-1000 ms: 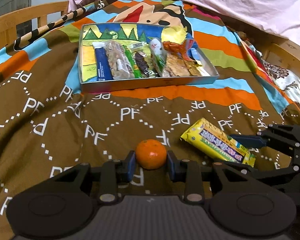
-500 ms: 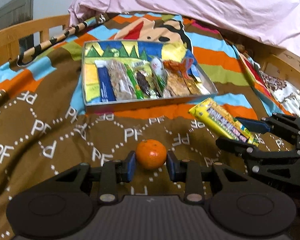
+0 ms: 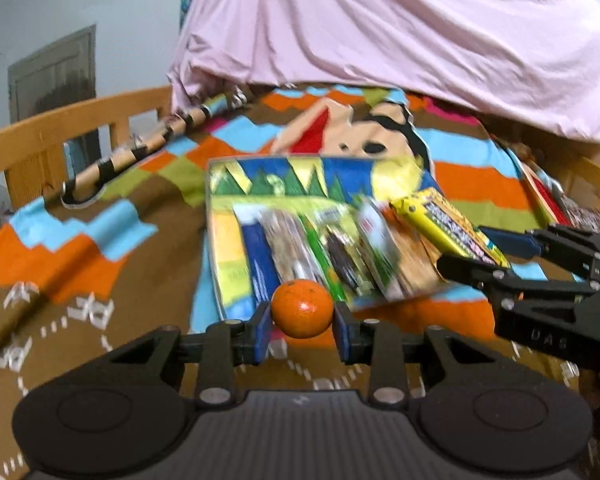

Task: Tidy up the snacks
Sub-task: 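Lift and carry the orange and biscuit packet over the tray with both tools, then lower the orange and biscuit packet into the tray and open both tools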

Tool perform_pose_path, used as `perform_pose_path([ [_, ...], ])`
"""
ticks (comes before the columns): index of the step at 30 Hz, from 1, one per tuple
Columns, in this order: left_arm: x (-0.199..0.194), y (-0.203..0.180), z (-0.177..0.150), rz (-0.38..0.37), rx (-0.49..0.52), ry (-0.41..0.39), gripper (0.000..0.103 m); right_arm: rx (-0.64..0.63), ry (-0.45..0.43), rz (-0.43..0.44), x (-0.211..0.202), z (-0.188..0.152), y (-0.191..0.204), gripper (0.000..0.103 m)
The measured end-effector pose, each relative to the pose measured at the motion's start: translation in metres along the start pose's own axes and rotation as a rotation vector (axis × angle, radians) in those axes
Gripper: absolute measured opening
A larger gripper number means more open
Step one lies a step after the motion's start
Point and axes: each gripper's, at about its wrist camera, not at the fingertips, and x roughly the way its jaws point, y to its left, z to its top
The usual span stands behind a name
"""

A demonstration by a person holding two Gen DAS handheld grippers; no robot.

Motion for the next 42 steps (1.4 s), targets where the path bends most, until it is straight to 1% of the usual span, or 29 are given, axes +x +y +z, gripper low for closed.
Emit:
perform_pose_path([
  [5, 0.026, 0.014, 0.02, 0.033, -0.009, -0.029, 0.035, -0.007, -0.005, 0.002, 0.033, 0.013, -0.003, 0.05],
  [11, 0.058, 0.029, 0.032, 0.061, -0.037, -0.036, 0.035, -0.005, -0.003, -0.002, 0.068, 0.019, -0.006, 0.05],
  [15, 0.078, 0.035, 0.036, 0.062, -0.05, -0.044, 0.035, 0.002, 0.011, -0.01, 0.089, 0.019, -0.009, 0.05],
  [20, 0.102, 0.032, 0.039, 0.067, -0.036, -0.072, 0.035, 0.0, 0.038, -0.035, 0.113, 0.02, -0.012, 0.05],
  [23, 0.114, 0.032, 0.039, 0.059, -0.061, -0.064, 0.035, -0.006, 0.053, -0.051, 0.125, 0.021, -0.012, 0.05],
  [30, 0.128, 0.031, 0.031, 0.077, -0.055, -0.05, 0.035, -0.005, 0.096, -0.057, 0.15, 0.021, -0.013, 0.05],
  [36, 0.134, 0.035, 0.027, 0.077, -0.069, -0.04, 0.035, -0.013, 0.095, -0.063, 0.158, 0.023, -0.012, 0.05],
  [42, 0.139, 0.039, 0.025, 0.079, -0.093, -0.028, 0.036, -0.059, 0.11, -0.061, 0.167, 0.026, -0.005, 0.05],
])
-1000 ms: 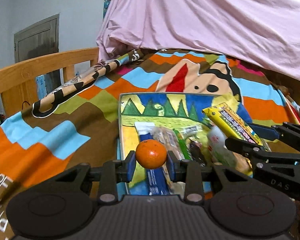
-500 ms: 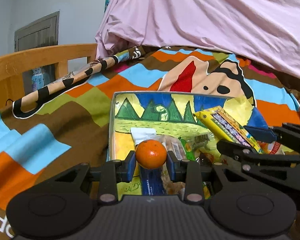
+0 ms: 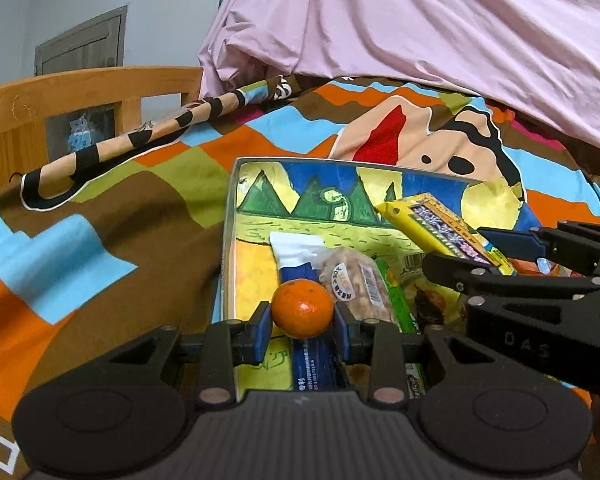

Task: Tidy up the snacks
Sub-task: 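Lower the orange and biscuit packet into the tray and open both tools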

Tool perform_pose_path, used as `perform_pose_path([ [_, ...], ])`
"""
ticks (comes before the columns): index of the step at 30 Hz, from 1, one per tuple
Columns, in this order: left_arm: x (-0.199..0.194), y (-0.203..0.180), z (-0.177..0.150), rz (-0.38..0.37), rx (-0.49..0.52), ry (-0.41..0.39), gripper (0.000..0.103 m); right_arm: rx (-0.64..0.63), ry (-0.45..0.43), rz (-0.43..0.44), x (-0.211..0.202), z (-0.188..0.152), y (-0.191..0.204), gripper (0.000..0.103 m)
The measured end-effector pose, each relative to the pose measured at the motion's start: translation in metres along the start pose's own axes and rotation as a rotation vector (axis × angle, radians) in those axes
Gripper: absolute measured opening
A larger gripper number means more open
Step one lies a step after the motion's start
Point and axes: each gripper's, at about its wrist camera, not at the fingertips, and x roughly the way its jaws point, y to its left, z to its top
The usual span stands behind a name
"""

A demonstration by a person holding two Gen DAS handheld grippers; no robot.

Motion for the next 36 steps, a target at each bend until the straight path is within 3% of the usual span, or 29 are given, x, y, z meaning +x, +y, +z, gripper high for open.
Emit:
perform_pose_path([
  [13, 0.005, 0.009, -0.006, -0.003, -0.06, 0.061, 0.036, -0.066, 0.062, -0.016, 0.015, 0.0, 0.011, 0.052],
  [24, -0.004, 0.01, -0.011, -0.039, -0.07, 0.051, 0.057, -0.061, 0.044, -0.012, 0.005, 0.0, 0.008, 0.067],
  [36, -0.022, 0.009, -0.011, -0.044, -0.07, 0.011, 0.071, -0.029, 0.009, -0.028, -0.016, 0.001, -0.001, 0.077],
])
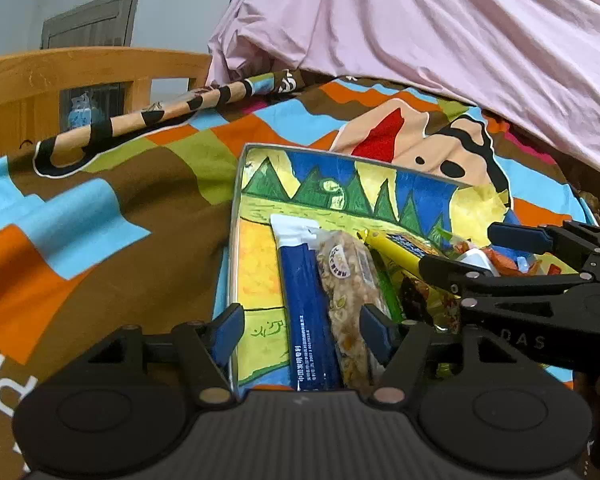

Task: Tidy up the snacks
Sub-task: 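Lower the orange and biscuit packet into the tray and open both tools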

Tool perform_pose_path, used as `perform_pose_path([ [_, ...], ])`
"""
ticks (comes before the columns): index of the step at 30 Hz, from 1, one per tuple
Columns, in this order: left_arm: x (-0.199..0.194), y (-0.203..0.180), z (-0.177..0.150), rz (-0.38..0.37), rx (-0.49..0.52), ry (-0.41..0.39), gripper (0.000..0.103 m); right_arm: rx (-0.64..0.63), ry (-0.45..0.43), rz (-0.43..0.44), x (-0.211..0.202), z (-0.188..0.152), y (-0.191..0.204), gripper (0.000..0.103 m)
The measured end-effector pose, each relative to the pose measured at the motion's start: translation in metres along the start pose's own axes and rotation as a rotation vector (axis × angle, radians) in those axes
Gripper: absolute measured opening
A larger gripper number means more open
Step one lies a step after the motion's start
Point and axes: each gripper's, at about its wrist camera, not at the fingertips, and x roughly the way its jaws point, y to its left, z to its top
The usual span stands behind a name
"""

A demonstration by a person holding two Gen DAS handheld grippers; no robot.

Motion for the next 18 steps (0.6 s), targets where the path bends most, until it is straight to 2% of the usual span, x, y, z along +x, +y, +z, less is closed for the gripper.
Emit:
perform_pose_path([
  [3, -0.007, -0.001, 0.002, 0.008, 0.004, -0.022, 0.079, 0.001, -0.023, -0.015, -0.009, 0.001, -0.002, 0.078],
  [13, -0.029, -0.002, 0.005, 0.028, -0.004, -0.071, 0.087, 0.042, -0.085, -0.055, -0.04, 0.006, -0.015, 0.083],
  [18, -0.042, -0.001, 0.005, 0.041, -0.019, -0.098, 0.099, 0.067, -0.111, -0.068, -0.054, 0.007, -0.018, 0.089],
])
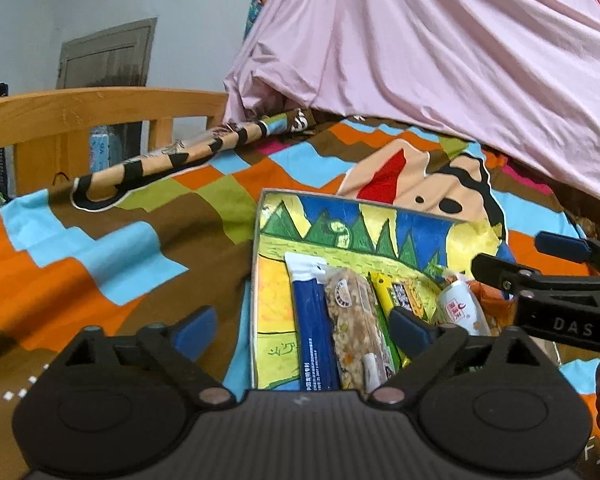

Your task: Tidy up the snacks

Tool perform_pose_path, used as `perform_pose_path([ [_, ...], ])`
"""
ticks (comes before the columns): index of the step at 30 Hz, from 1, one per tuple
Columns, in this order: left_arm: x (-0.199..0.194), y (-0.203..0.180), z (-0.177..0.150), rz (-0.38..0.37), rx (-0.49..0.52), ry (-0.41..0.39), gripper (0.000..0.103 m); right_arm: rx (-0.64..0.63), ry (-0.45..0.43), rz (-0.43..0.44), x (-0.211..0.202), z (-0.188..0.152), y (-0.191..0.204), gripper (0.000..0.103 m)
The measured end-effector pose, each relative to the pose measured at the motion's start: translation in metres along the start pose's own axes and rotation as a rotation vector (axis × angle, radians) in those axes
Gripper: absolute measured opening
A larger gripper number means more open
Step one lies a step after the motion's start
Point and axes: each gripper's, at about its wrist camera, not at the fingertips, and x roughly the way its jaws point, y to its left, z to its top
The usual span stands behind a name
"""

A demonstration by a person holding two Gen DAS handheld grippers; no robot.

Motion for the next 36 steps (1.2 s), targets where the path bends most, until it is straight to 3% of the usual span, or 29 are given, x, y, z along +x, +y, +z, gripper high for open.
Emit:
perform_pose_path([
  [3, -0.009, 0.001, 0.001, 0.007, -0.017, -0.02, 0.1, 0.014, -0.018, -0.004, -0.01, 0.0, -0.002, 0.096],
  [20, -0.055, -0.005, 0.001, 0.05, -0.031, -0.092, 0.102, 0.083, -0.077, -0.042, -0.063, 0.003, -0.013, 0.102],
  [36, -0.096, -0.021, -0.01, 0.04, -0.007, -0.084, 0.103, 0.117, -0.067, -0.055, -0.112, -0.009, -0.02, 0.102],
])
